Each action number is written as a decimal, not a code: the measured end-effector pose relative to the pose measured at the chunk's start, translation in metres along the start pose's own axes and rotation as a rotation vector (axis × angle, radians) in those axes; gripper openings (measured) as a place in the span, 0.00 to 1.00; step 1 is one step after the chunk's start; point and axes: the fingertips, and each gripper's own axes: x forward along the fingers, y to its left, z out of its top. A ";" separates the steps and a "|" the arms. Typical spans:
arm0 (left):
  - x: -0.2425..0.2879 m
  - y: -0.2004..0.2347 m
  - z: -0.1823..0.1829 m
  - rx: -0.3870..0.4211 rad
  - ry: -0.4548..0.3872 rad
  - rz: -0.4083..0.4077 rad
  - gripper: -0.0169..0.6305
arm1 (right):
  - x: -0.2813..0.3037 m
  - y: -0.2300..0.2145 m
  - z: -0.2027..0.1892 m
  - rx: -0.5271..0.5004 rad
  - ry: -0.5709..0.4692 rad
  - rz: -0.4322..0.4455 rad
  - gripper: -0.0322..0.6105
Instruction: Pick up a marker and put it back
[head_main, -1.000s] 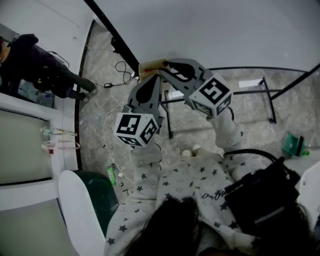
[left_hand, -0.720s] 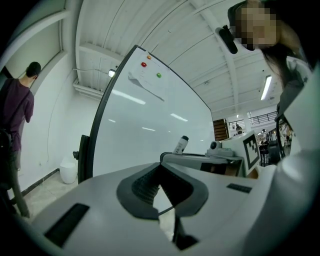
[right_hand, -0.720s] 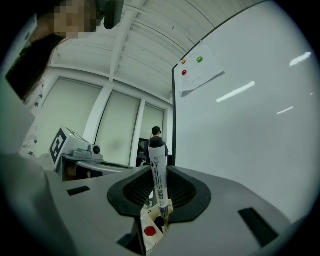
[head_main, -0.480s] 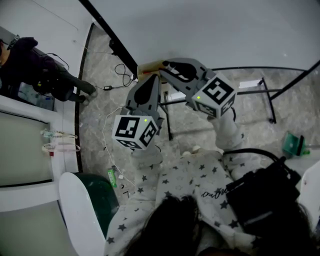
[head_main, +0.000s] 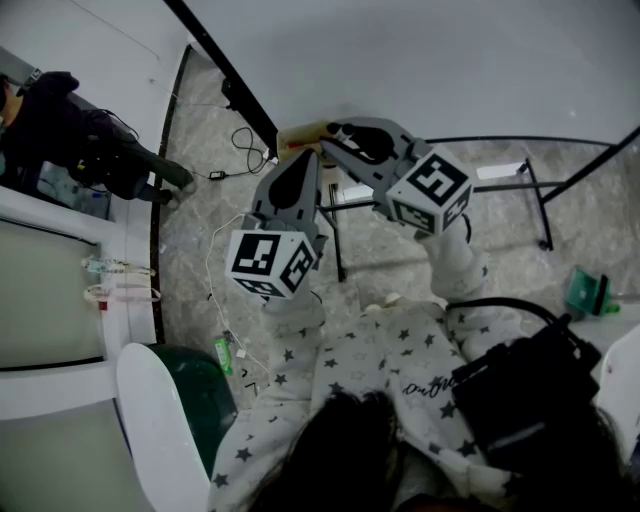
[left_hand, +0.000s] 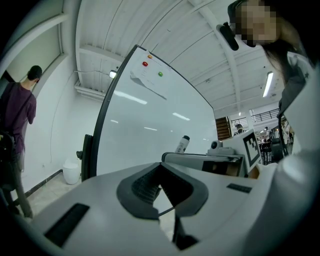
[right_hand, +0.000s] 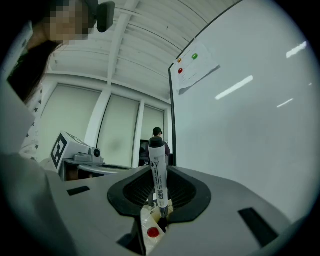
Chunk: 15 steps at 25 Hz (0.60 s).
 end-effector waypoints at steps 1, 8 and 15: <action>0.000 0.000 0.000 -0.003 -0.002 -0.002 0.03 | 0.000 0.000 0.000 0.000 0.001 0.000 0.18; 0.001 -0.004 0.000 0.004 -0.001 -0.010 0.03 | -0.001 0.001 0.000 -0.001 0.001 0.010 0.18; 0.012 0.011 -0.018 0.022 0.001 0.009 0.03 | 0.012 -0.006 -0.014 -0.015 0.012 0.016 0.18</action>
